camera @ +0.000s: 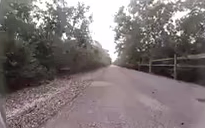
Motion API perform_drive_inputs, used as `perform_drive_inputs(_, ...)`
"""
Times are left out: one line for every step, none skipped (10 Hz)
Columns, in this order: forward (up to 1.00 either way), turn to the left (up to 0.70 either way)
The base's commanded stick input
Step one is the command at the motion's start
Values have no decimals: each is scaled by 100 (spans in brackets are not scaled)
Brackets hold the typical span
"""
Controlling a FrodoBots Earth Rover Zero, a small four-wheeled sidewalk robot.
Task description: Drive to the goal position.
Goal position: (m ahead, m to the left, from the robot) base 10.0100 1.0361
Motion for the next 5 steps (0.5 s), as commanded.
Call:
perform_drive_inputs(70, -33)
perform_drive_inputs(70, -12)
perform_drive_inputs(70, 0)
perform_drive_inputs(70, 0)
perform_drive_inputs(70, 0)
